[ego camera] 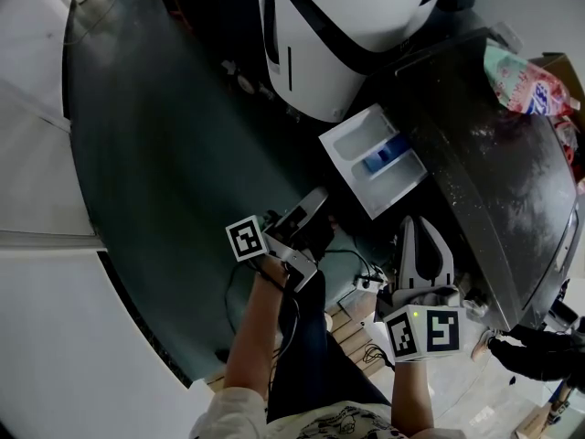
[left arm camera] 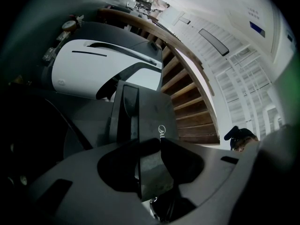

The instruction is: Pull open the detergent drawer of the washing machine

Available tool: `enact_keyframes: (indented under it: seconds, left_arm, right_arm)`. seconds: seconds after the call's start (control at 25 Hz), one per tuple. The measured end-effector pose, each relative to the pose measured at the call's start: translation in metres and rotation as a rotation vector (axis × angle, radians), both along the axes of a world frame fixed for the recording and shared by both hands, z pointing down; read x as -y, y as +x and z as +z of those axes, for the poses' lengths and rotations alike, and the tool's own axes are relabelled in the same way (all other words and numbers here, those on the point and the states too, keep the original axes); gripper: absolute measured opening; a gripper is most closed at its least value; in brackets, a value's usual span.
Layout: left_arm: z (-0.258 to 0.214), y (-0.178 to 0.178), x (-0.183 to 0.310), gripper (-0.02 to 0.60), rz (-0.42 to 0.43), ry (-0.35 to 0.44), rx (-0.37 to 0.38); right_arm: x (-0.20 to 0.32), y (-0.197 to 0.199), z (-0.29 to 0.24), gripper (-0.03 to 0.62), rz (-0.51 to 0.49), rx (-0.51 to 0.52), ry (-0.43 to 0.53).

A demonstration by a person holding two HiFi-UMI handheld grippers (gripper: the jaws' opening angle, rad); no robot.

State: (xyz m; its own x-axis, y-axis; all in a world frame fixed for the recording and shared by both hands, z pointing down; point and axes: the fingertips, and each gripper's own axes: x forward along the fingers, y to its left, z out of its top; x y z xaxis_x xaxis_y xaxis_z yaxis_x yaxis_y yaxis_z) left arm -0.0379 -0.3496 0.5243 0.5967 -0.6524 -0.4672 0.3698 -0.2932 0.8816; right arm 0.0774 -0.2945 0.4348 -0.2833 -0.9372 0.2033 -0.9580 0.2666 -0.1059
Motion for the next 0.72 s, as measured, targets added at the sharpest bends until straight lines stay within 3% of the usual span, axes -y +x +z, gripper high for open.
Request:
enact_keyframes:
  seconds: [0.44, 0.56, 0.72]
  left_arm:
    - [0.002, -0.001, 0.002, 0.164, -0.031, -0.004, 0.041]
    - [0.001, -0.008, -0.001, 0.212, -0.054, -0.021, 0.067]
    - [-0.008, -0.020, -0.011, 0.224, -0.082, -0.037, 0.126]
  right_arm:
    - [0.000, 0.006, 0.000, 0.026, 0.010, -0.001, 0.004]
    - [-0.005, 0.006, -0.003, 0.029, 0.010, -0.002, 0.008]
    - [-0.012, 0.003, -0.017, 0.029, 0.010, -0.003, 0.022]
